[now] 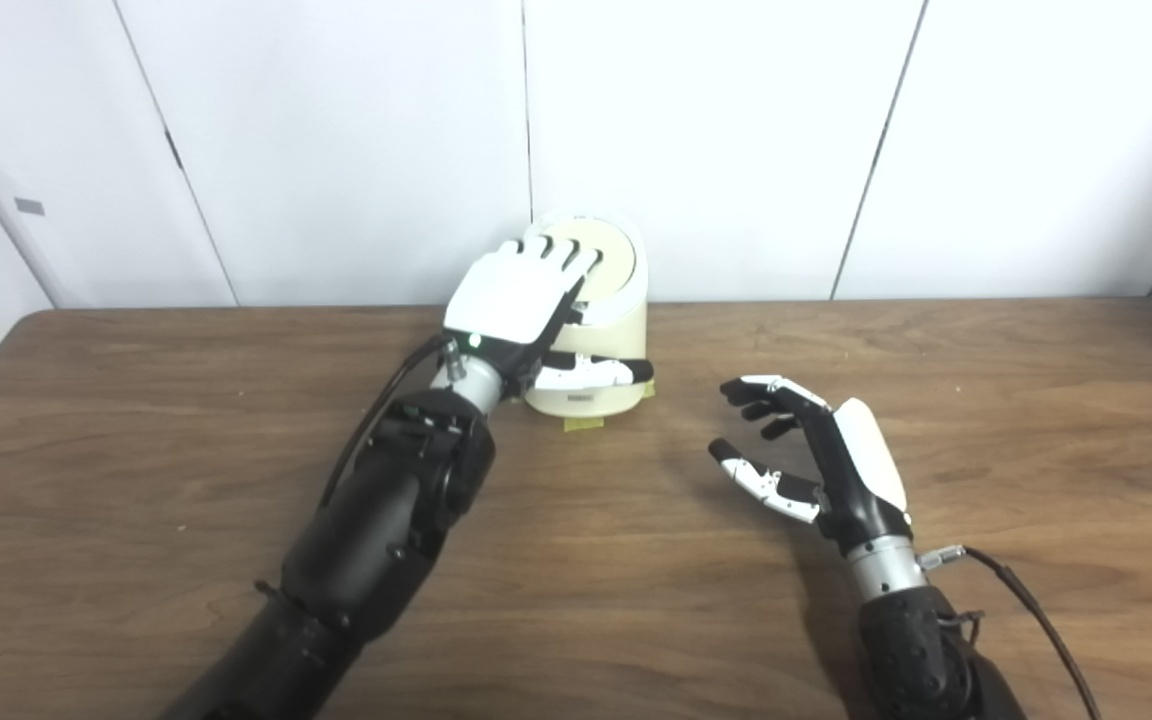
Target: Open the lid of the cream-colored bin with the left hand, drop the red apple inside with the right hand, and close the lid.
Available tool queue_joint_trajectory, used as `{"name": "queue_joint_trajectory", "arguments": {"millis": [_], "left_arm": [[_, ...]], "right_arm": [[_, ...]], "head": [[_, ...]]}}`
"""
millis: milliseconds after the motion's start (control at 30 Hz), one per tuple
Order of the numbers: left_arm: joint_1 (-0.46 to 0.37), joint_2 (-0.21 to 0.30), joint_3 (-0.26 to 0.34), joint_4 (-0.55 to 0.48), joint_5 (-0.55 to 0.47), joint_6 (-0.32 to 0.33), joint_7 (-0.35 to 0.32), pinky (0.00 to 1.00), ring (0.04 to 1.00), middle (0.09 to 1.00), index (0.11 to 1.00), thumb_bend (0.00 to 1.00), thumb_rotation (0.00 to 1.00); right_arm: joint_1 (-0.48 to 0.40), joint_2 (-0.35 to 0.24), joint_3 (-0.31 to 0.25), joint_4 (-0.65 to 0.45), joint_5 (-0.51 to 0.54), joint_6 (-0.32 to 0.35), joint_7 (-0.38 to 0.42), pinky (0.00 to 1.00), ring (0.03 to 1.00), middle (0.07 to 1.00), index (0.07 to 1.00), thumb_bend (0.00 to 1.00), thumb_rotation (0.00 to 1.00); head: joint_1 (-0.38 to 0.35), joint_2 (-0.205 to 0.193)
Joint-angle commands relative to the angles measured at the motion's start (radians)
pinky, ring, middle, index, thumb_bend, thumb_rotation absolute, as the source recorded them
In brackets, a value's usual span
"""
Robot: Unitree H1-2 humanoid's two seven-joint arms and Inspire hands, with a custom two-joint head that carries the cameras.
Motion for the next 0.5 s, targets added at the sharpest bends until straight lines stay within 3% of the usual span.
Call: {"name": "queue_joint_trajectory", "arguments": {"millis": [0,133,267,333,367,433,467], "left_arm": [[-0.069,0.008,0.049,-0.038,-0.015,0.024,0.033,1.00,1.000,1.000,1.000,0.66,1.00],[-0.080,-0.014,0.134,-0.073,-0.090,0.009,0.109,1.00,1.000,1.000,1.000,0.63,1.00],[-0.070,-0.031,0.236,-0.104,-0.223,-0.068,0.243,0.98,0.997,0.971,0.965,0.58,1.00],[-0.048,-0.032,0.274,-0.128,-0.297,-0.118,0.287,0.91,0.954,0.940,0.934,0.54,1.00],[-0.027,-0.036,0.303,-0.144,-0.364,-0.161,0.312,0.82,0.901,0.902,0.895,0.44,0.95],[0.022,-0.049,0.358,-0.163,-0.507,-0.250,0.348,0.74,0.840,0.855,0.838,0.34,0.77],[0.050,-0.051,0.375,-0.168,-0.566,-0.286,0.352,0.69,0.798,0.820,0.813,0.28,0.74]], "right_arm": [[-0.030,0.005,-0.005,-0.008,0.005,-0.025,-0.019,0.55,0.658,0.687,0.683,0.23,0.37],[-0.029,0.010,-0.007,-0.012,0.005,-0.009,-0.015,0.55,0.662,0.691,0.682,0.23,0.41],[-0.032,0.008,-0.005,-0.004,-0.001,-0.009,-0.016,0.56,0.667,0.695,0.686,0.23,0.40],[-0.034,0.007,-0.005,0.003,-0.001,-0.019,-0.021,0.56,0.663,0.691,0.684,0.23,0.36],[-0.034,0.008,-0.005,0.003,0.000,-0.018,-0.021,0.55,0.658,0.689,0.682,0.23,0.35],[-0.037,0.008,-0.005,0.006,-0.003,-0.018,-0.023,0.55,0.656,0.687,0.682,0.23,0.37],[-0.038,0.006,-0.005,0.011,-0.003,-0.022,-0.023,0.54,0.653,0.684,0.682,0.22,0.38]], "head": [[-0.003,0.002],[-0.004,0.003],[-0.005,0.002],[-0.007,0.001],[-0.007,0.001],[-0.009,-0.001],[-0.009,-0.003]]}}
